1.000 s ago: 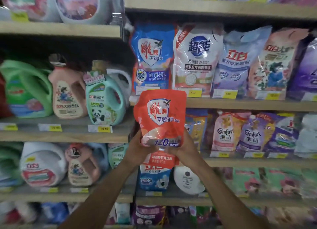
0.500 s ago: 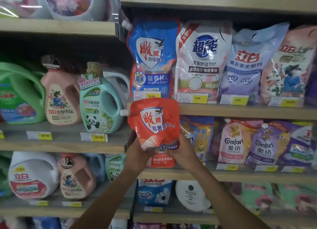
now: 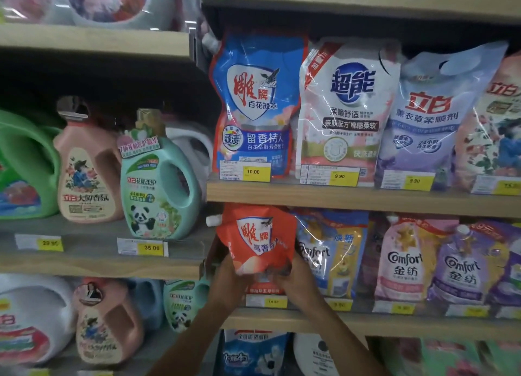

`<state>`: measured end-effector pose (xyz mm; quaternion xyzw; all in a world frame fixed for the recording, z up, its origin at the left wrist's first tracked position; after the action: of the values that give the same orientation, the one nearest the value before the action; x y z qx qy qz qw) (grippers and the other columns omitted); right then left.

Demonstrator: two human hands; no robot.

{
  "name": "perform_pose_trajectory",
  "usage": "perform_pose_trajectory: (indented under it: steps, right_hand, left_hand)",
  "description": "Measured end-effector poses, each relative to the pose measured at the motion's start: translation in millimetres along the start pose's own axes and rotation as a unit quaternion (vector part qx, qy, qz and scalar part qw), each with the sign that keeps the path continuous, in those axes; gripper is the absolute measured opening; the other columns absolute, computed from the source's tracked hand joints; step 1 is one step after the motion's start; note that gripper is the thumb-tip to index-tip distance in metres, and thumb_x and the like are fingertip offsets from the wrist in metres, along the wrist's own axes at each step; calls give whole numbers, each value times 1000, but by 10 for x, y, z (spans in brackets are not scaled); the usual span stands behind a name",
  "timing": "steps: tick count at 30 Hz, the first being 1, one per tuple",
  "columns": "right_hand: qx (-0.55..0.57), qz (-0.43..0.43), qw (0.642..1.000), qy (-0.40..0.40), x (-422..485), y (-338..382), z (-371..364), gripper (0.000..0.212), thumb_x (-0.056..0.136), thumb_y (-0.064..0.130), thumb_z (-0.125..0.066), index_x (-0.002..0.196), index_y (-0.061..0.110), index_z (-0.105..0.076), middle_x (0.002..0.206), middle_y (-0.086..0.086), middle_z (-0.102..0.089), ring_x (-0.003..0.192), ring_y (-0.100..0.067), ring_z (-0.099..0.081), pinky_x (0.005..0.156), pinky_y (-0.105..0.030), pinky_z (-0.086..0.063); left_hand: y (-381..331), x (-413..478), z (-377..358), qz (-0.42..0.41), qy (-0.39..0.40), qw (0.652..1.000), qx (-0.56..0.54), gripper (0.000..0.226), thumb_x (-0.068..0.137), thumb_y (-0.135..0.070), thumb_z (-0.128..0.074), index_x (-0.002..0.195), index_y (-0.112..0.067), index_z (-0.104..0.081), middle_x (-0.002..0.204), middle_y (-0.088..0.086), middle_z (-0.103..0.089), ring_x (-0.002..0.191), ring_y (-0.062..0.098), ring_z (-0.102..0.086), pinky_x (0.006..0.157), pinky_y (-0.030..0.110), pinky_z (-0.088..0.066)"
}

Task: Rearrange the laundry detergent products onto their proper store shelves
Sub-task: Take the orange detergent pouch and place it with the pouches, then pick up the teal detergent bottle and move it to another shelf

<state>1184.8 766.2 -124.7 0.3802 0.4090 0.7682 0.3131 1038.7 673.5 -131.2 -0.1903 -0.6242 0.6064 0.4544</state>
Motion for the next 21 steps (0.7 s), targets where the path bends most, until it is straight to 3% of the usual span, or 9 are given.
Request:
perform_pose_trajectory:
  steps: [3,6,9,12,14,18,21]
  right_hand:
    - [17,-25,1000,1,55,-91,15,71,80,8,-89,138,32,-55,126,10,-71,119,-11,-67,100,-36,-58]
    - [20,-72,997,22,150,-93,36,71,79,0,-86,138,26,-54,122,6,-71,119,-16,-66,97,-37,-58]
    - [3,-91,995,29,177,-75,44,63,80,-4,-83,125,30,-54,113,3,-71,114,-19,-66,88,-30,-56]
    - [-20,-90,995,34,138,-92,51,64,81,-4,-82,133,21,-55,117,-2,-70,118,-22,-64,100,-39,-54]
    - [-34,-88,995,37,96,-85,64,68,81,-3,-83,140,16,-54,120,-3,-70,121,-24,-63,104,-41,-54]
    - [-70,-83,993,41,-7,8,81,73,82,4,-84,146,18,-51,131,-2,-69,126,-23,-63,107,-45,-54]
    - [-122,-75,989,43,-102,109,117,75,82,18,-87,147,23,-50,132,3,-70,123,-19,-65,100,-33,-54]
  left_hand:
    - [127,127,-37,40,49,998,-8,51,82,12,-74,102,-33,-62,104,-5,-72,108,20,-69,89,37,-59]
    - [138,268,-15,54,66,996,2,49,78,10,-79,106,-26,-61,109,0,-71,106,18,-68,81,26,-56]
    - [162,304,-3,69,75,995,7,43,76,11,-79,107,-15,-64,107,5,-72,104,23,-68,82,29,-57]
    - [167,300,13,79,81,993,19,50,75,11,-81,120,-2,-63,111,9,-71,107,26,-67,86,31,-57]
    - [157,263,24,90,89,992,26,57,73,9,-83,124,-4,-61,114,8,-71,108,24,-67,89,34,-58]
    - [109,199,36,83,97,991,39,47,79,3,-82,119,-13,-62,106,0,-71,108,25,-68,76,22,-56]
    - [16,98,42,63,119,990,44,38,87,-5,-76,117,-22,-58,115,10,-69,110,29,-67,92,39,-58]
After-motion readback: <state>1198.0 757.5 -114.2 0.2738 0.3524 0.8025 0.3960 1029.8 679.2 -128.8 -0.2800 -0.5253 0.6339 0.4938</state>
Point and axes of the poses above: each hand's wrist, its own x-axis towards the middle knuckle, its own z-axis out of the back of the hand, y = z × x, the point moved 5 cm from there along x, towards the middle knuckle
